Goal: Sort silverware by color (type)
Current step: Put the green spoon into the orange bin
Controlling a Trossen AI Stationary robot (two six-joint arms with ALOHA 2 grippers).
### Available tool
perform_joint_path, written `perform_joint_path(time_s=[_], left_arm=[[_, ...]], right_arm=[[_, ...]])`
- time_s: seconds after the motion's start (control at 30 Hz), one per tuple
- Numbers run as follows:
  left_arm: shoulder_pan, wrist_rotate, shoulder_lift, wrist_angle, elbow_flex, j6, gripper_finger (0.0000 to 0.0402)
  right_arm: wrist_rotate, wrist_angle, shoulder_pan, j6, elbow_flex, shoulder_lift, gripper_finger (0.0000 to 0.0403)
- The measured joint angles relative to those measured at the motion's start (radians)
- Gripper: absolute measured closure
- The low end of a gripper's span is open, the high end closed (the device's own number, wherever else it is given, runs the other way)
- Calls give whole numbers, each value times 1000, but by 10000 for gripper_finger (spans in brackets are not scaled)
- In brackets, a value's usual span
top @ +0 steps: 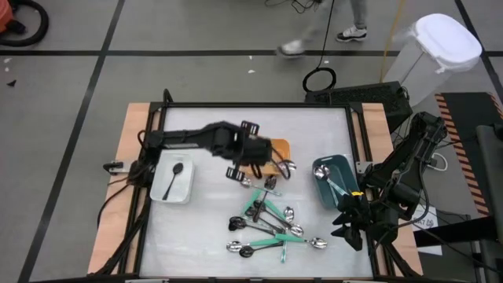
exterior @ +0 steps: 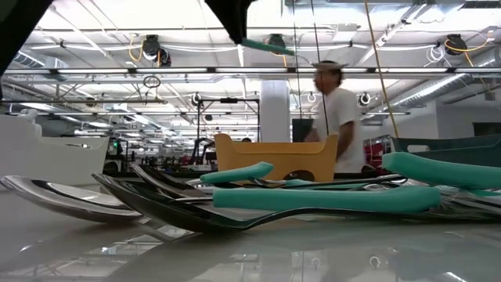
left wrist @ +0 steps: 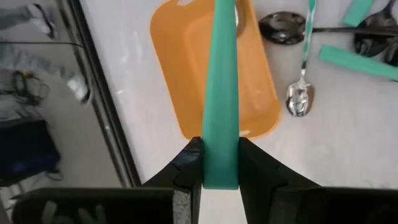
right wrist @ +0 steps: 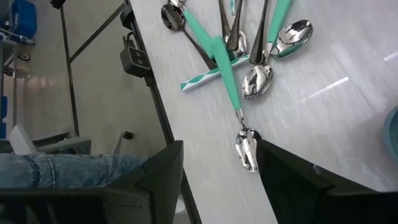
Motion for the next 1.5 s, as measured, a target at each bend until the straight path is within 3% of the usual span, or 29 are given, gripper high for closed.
perform_joint_path(time_s=[0.17,0.63,1.13,1.5], left_arm=[[78,73,0,0,0,104,329],[221,148,72,0,-10,317,329],[234,158,215,6,-9,316,329],[259,229,213,61,-9,351,324]], right_arm=[[0,3,0,26,0,0,206],[1,-12,0,27,0,2,206],[6,-63,-2,28,0,3,206],[8,-96,-2,75,0,3,206]])
